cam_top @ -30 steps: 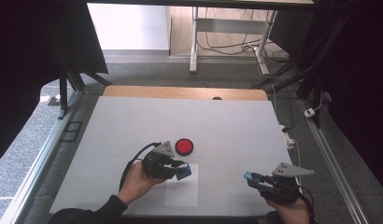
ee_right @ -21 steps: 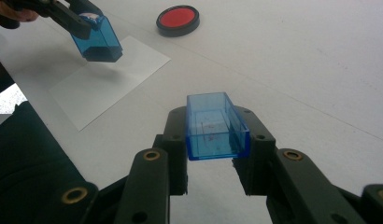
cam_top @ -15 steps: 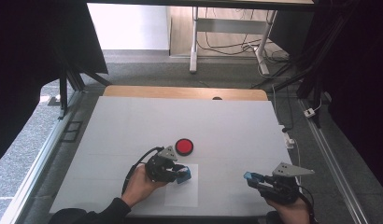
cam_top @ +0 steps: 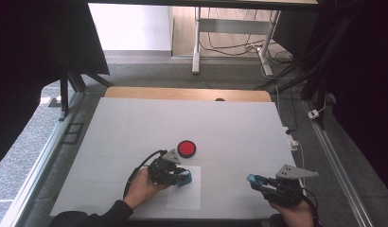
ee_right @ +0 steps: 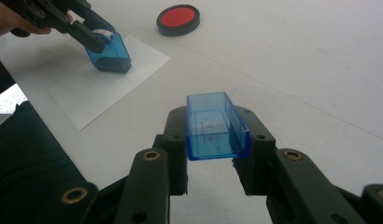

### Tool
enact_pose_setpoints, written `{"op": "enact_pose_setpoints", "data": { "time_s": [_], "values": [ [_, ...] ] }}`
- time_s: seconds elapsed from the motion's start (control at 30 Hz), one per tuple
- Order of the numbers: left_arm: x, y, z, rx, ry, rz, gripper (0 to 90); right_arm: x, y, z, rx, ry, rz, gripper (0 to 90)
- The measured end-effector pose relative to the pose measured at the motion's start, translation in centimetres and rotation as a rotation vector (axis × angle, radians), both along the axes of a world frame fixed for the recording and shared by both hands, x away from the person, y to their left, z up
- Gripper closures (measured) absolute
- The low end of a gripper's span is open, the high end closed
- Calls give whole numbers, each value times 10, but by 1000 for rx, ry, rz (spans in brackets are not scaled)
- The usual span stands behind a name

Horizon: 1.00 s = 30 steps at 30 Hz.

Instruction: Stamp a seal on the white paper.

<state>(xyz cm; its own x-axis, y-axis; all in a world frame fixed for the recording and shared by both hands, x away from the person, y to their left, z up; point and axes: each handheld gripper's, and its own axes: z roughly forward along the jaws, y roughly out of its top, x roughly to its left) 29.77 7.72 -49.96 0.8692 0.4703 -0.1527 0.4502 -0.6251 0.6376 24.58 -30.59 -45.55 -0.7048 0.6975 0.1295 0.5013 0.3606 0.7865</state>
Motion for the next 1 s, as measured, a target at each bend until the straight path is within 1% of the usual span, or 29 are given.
{"op": "enact_pose_setpoints", "data": {
  "time_s": [0.07, 0.1, 0.13, 0.33, 0.43, 0.57, 0.63, 0.77, 1.0],
  "values": [
    [-2, -1, 0, 3, -8, 3, 707, 0, 0, 0, 0, 0, 0, 681],
    [-2, -2, 1, 17, -16, -7, 707, 0, 0, 0, -1, 0, 0, 681],
    [-3, -3, 1, 23, -22, -6, 707, 0, 0, 0, -1, 1, 0, 681],
    [-10, -7, 2, 68, -73, -13, 709, 0, 0, 0, 0, 0, 4, 681],
    [-16, -10, 2, 85, -107, -8, 708, 0, 0, 0, 1, -1, 4, 681],
    [-20, -11, 1, 91, -131, -3, 708, 0, 0, 0, 0, 1, 3, 681],
    [-21, -11, 1, 94, -137, -1, 708, 0, 0, 0, 0, 0, 4, 681],
    [-17, -8, 0, 67, -109, 6, 708, 0, 1, 0, -3, 0, 4, 681],
    [-10, -1, -4, -1, -48, 23, 708, 0, 1, 0, -7, 0, 4, 681]
  ]
}}
